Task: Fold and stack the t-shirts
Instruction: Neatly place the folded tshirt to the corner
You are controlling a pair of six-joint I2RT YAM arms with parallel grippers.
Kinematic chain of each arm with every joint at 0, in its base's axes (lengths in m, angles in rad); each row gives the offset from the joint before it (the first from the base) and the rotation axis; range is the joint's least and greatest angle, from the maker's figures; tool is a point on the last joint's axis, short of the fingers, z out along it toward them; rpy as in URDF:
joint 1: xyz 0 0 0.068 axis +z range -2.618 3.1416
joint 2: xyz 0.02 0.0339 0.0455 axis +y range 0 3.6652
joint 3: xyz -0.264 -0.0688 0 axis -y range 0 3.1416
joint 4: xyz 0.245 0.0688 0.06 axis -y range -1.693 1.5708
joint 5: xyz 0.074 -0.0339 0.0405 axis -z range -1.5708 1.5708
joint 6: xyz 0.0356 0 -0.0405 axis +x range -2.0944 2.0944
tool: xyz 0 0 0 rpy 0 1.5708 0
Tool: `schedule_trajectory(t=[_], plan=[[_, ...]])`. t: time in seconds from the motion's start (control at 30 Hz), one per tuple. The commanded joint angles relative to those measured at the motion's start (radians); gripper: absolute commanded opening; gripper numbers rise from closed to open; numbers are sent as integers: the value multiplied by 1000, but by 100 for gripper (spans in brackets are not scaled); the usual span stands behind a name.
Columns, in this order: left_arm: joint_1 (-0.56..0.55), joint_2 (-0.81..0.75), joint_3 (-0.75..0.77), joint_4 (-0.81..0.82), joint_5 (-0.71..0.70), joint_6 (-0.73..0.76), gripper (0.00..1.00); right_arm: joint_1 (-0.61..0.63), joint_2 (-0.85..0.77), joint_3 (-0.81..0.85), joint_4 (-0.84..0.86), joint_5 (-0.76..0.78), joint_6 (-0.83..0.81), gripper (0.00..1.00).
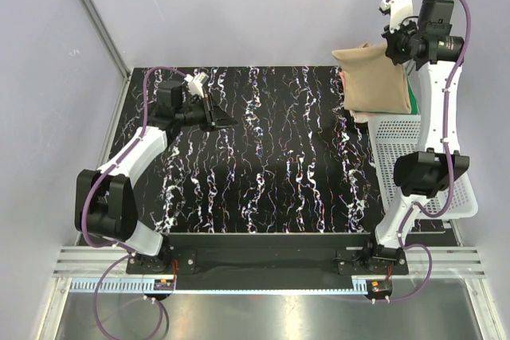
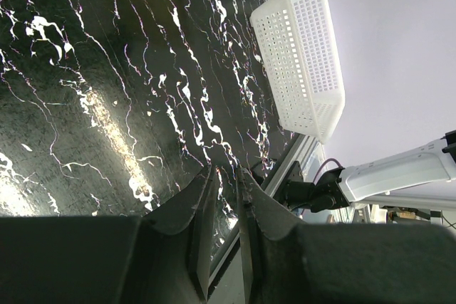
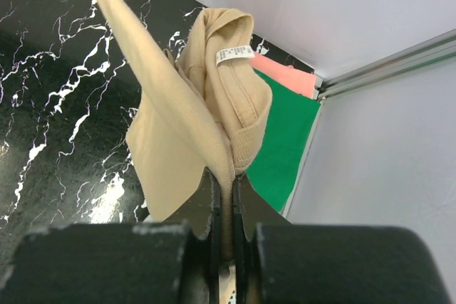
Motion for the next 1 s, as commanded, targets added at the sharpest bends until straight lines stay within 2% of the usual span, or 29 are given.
schedule_trajectory(t=[0.0, 0.37, 0.53, 0.97], plan=[[6, -43, -2, 56, 34, -9, 22, -9, -49, -1, 60, 3, -31, 0], [11, -35, -1, 57, 37, -12, 22, -71, 25, 37, 56, -54, -50, 0], [12, -34, -1, 59, 38, -12, 22, -110, 109, 91, 68, -178, -63, 0], [14, -11, -9, 59, 37, -12, 22, -143, 377, 259, 246, -95, -77, 0]])
